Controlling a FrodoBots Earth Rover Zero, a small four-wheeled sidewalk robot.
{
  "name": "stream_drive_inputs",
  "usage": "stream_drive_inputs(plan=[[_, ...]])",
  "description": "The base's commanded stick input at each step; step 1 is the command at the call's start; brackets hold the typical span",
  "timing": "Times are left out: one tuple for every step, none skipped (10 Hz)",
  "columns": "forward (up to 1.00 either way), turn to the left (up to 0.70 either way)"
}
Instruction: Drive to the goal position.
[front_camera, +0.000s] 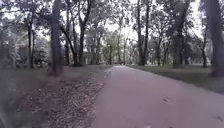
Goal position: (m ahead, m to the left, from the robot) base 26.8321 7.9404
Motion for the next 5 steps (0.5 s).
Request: stream_drive_inputs(plan=[[0.69,-0.11],[0.68,-0.05],[0.69,0.00],[0.69,0.00],[0.69,0.00]])
